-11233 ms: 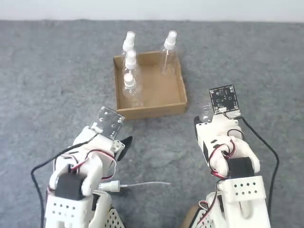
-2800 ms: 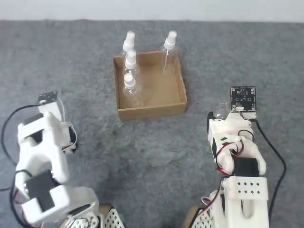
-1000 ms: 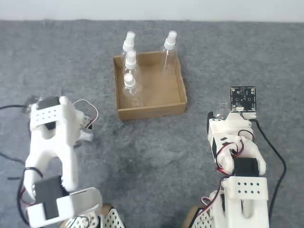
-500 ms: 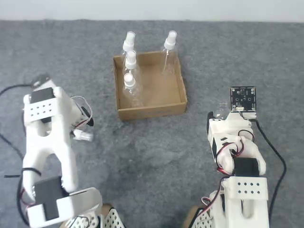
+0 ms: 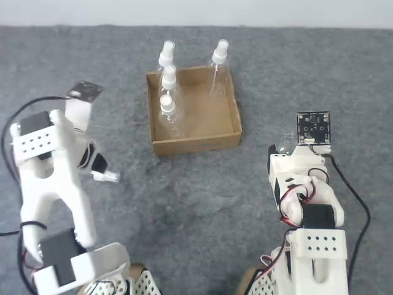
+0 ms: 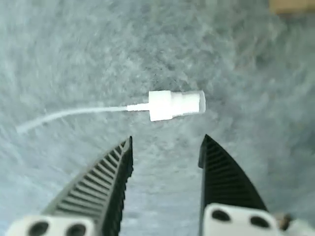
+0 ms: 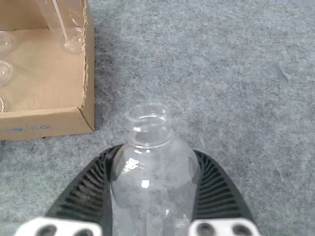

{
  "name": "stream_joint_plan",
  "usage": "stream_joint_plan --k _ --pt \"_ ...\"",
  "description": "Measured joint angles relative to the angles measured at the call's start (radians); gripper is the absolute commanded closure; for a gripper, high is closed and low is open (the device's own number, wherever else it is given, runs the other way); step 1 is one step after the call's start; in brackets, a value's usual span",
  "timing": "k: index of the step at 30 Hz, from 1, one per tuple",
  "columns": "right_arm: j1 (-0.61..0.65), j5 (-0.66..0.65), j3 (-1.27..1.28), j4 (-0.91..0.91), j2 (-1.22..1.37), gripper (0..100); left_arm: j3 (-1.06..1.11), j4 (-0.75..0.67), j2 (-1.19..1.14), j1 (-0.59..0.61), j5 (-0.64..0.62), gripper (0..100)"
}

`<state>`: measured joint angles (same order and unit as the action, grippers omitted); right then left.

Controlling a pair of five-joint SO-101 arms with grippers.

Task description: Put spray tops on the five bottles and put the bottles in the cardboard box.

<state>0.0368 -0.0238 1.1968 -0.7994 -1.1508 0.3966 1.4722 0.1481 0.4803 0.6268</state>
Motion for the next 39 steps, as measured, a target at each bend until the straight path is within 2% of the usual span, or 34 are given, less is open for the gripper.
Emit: stream_joint_plan --k 6,17,24,30,34,39 --pt "0.000 -0.005 0.000 0.000 0.000 94.8 0.000 0.000 0.000 0.000 0.344 80" --pt "0.000 -0.005 0.057 0.091 0.000 94.7 0.041 -0.028 0.000 -0.008 0.700 80" --pt "0.000 -0.005 0.057 0.100 0.000 94.6 0.170 -0.213 0.000 -0.074 0.733 80" --pt "0.000 -0.005 0.057 0.103 0.000 94.6 0.224 -0.292 0.000 -0.107 0.744 80" --pt "0.000 -0.005 0.057 0.103 0.000 94.6 0.278 -0.341 0.000 -0.109 0.796 80" --pt "0.000 -0.005 0.057 0.103 0.000 94.6 0.318 -0.374 0.000 -0.109 0.812 87"
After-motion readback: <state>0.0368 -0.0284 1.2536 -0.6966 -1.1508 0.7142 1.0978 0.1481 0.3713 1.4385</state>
